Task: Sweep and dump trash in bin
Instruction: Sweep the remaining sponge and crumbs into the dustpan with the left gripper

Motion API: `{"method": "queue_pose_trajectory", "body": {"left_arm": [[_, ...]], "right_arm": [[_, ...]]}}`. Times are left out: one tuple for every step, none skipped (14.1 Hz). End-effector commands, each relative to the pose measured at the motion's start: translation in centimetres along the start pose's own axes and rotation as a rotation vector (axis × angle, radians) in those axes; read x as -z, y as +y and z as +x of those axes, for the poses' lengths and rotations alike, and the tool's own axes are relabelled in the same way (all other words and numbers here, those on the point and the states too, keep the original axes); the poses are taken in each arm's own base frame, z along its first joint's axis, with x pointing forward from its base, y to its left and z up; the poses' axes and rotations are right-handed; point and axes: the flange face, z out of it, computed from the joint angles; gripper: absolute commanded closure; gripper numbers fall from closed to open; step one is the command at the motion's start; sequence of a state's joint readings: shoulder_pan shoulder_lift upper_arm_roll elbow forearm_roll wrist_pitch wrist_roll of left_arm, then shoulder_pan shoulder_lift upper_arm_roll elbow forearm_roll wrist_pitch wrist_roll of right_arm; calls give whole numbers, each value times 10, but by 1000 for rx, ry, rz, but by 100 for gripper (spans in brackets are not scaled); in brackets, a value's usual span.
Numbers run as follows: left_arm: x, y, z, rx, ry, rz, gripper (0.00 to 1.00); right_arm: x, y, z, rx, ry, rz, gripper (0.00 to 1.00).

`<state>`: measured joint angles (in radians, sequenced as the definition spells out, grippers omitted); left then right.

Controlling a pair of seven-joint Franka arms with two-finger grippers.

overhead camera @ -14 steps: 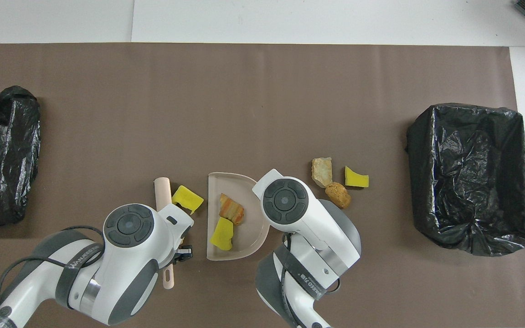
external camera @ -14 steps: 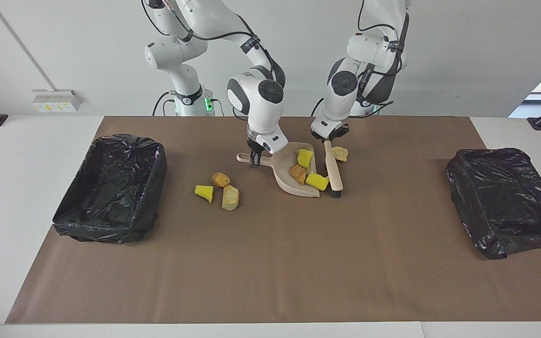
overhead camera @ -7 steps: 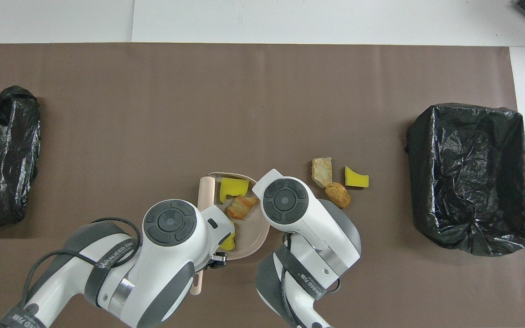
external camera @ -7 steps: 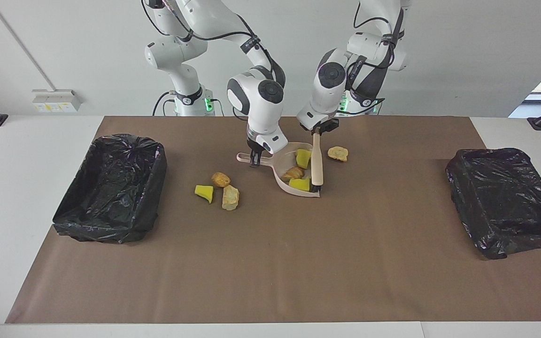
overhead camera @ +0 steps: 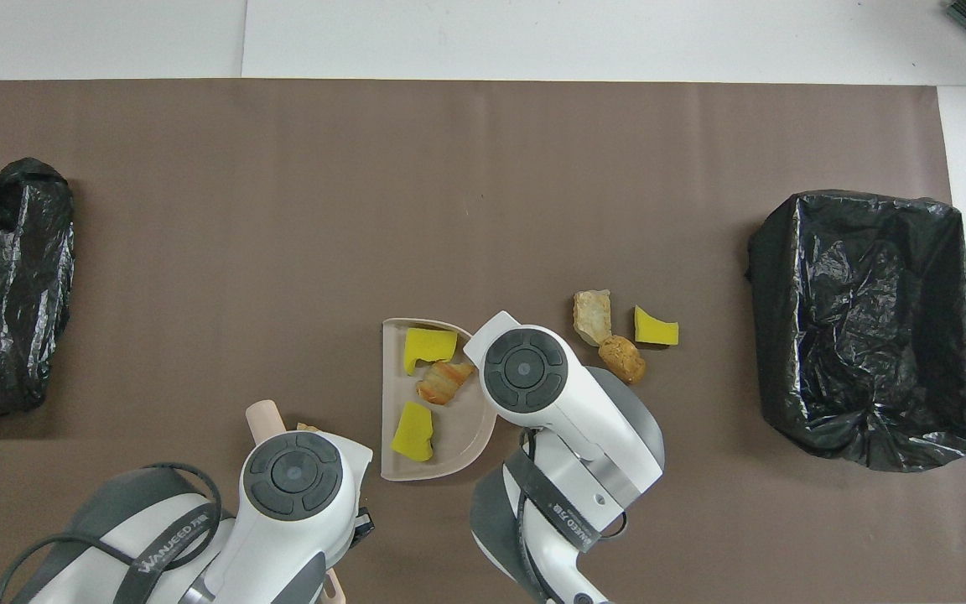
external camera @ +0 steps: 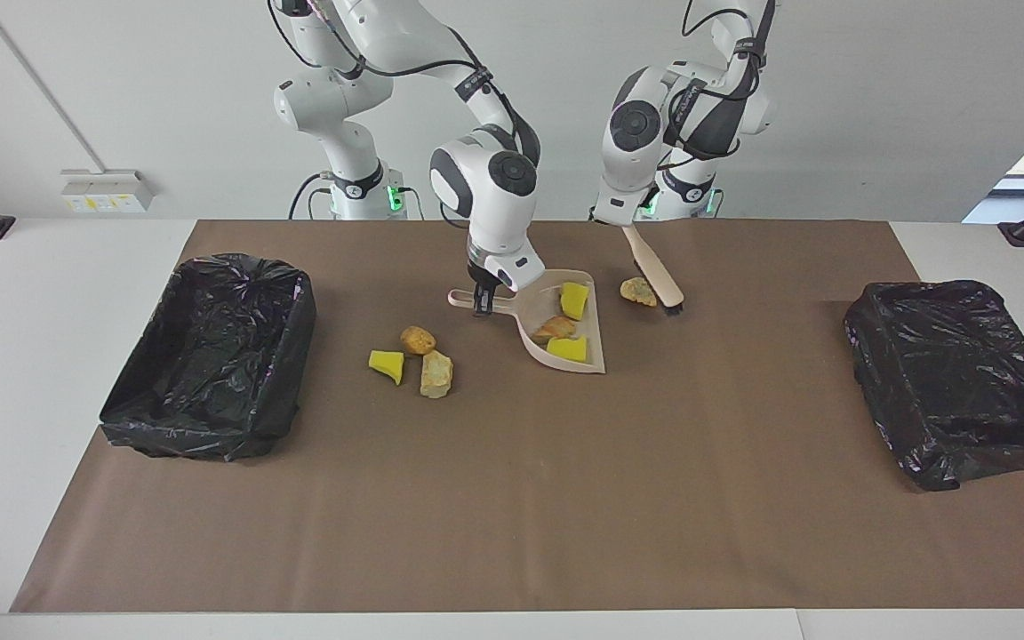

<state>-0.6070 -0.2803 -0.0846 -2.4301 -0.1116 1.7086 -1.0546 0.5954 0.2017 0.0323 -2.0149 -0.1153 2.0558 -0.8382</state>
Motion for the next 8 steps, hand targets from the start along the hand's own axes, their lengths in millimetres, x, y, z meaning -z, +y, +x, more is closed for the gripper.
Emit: {"method": "queue_pose_trajectory", "body": {"left_arm": [[-19, -18, -6, 115, 29, 6, 100], [-24, -14, -3, 118, 34, -3, 100], [-27, -10, 0, 114, 43, -22, 100], [-30, -1, 4, 95, 59, -52, 100], [-35, 11, 12, 62, 70, -73, 100], [-36, 20, 17, 14, 87, -103, 100], [-35, 29, 22, -56, 110, -137, 100], [-25, 41, 29, -116, 146, -188, 100]], "right_arm": [[-4, 3, -3, 40, -4, -16, 100], [-4, 3, -4, 40, -3, -17, 100], [-4, 4, -4, 40, -3, -16, 100], [-5, 4, -4, 40, -4, -15, 100], [-5, 4, -4, 40, -5, -15, 100], [-5, 4, -4, 40, -5, -15, 100], [-5, 4, -4, 40, -5, -15, 100], [-5, 4, -4, 40, -5, -14, 100]]}}
